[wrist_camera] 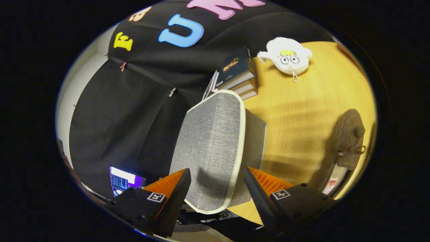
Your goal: Open the storage box then place both shoes into the box .Put the left shoe in first, then the right shoe, with the right side of both shoes facing outward in a uniform manner.
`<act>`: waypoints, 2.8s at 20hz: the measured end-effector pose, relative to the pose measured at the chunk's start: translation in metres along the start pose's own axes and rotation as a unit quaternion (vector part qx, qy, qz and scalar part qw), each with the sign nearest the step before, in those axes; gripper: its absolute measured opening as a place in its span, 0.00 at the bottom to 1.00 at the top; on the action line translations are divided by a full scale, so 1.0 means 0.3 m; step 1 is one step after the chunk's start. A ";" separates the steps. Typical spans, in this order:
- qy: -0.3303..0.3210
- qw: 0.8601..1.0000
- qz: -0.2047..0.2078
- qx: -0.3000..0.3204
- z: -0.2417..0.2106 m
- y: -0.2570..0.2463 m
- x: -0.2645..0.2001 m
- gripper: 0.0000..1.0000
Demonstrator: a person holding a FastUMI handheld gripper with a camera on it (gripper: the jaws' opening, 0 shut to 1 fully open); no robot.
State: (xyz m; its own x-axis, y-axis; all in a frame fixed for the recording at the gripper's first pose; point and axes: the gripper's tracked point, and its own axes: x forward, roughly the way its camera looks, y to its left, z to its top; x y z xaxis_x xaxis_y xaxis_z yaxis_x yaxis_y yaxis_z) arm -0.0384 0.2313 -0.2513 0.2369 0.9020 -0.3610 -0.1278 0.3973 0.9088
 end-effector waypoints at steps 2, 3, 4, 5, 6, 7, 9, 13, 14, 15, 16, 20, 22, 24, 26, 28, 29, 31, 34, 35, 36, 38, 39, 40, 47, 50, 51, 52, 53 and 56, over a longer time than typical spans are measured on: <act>0.010 0.998 0.029 0.053 -0.004 0.002 0.030 0.98; 0.015 0.995 0.049 0.081 -0.013 0.008 0.037 0.97; 0.017 0.992 0.068 0.106 -0.016 0.016 0.044 0.96; 0.014 0.988 0.088 0.127 -0.020 0.022 0.037 0.95; 0.009 0.985 0.095 0.142 -0.017 0.024 0.048 0.80; 0.004 0.982 0.111 0.151 -0.001 0.016 0.024 0.64; -0.025 0.974 0.140 0.176 0.035 0.029 -0.002 0.34; -0.034 0.978 0.137 0.151 0.037 0.066 -0.015 0.05; -0.036 0.980 0.135 0.139 0.044 0.089 -0.014 0.05; -0.041 0.982 0.134 0.126 0.051 0.124 -0.027 0.05; -0.049 0.983 0.136 0.113 0.066 0.167 -0.036 0.05; -0.066 0.988 0.134 0.040 0.114 0.361 -0.067 0.06; -0.069 0.989 0.134 0.004 0.124 0.472 -0.051 0.07; -0.068 0.988 0.135 -0.021 0.123 0.572 -0.032 0.07; -0.066 0.987 0.137 -0.040 0.124 0.679 0.032 0.07; -0.064 0.986 0.142 -0.057 0.122 0.760 0.099 0.07; -0.060 0.985 0.147 -0.067 0.115 0.806 0.130 0.11; -0.054 0.983 0.151 -0.090 0.093 0.875 0.184 0.15; -0.035 0.981 0.159 -0.108 0.048 0.951 0.271 0.21; -0.030 0.980 0.164 -0.110 0.029 0.974 0.289 0.21; -0.026 0.979 0.166 -0.112 0.016 0.990 0.308 0.22; -0.022 0.978 0.173 -0.111 0.003 1.011 0.334 0.32; -0.023 0.978 0.177 -0.108 -0.004 1.025 0.334 0.36; -0.025 0.977 0.179 -0.108 -0.002 1.032 0.331 0.53; -0.099 0.975 0.139 -0.144 0.089 0.929 0.232 0.97; -0.151 0.969 0.092 -0.170 0.159 0.826 0.119 0.97; -0.166 0.967 0.074 -0.176 0.166 0.790 0.066 0.96; -0.180 0.965 0.055 -0.182 0.179 0.752 0.018 0.97; -0.192 0.963 0.037 -0.188 0.190 0.722 -0.031 0.97; -0.213 0.954 -0.018 -0.208 0.216 0.589 -0.162 0.97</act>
State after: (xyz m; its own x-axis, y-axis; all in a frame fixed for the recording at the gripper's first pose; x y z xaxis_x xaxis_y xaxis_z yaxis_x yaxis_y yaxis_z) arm -0.0102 0.2466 -0.0597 0.6067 0.7716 -0.1911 -0.4637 0.5388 0.7034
